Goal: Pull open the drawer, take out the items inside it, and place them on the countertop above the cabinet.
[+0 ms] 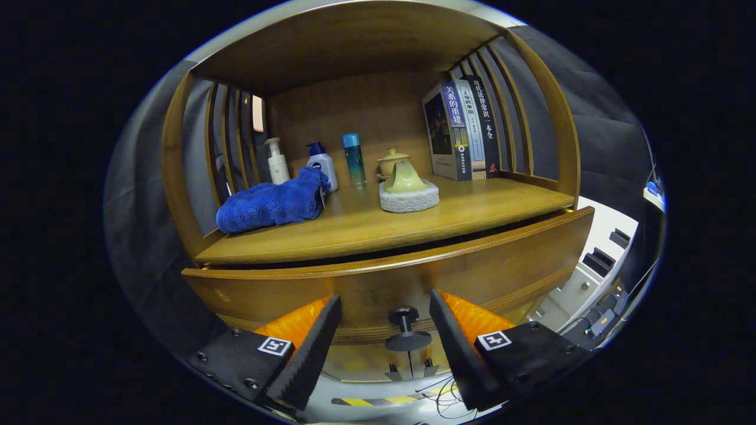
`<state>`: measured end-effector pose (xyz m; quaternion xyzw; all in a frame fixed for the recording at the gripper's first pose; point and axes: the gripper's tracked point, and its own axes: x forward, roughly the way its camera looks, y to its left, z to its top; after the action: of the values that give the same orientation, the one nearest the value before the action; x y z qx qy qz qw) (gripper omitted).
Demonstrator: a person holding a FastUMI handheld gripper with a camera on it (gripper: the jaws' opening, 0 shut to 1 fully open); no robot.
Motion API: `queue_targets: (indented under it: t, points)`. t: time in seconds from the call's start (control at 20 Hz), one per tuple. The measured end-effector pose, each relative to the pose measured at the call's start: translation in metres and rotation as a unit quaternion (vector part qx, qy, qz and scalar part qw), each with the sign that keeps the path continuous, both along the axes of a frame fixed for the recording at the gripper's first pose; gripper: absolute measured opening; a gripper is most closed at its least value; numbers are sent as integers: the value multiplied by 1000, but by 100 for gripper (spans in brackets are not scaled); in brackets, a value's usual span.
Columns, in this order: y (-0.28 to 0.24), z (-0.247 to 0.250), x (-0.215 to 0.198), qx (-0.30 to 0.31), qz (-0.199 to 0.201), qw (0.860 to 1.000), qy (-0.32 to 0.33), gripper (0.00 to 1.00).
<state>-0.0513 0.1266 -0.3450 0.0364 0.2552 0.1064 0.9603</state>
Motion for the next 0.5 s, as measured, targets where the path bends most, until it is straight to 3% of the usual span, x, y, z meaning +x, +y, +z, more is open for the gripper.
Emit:
queue_targets:
  t: [0.5]
  points:
    - [5,-6,14,-17,-4,1000,1,98]
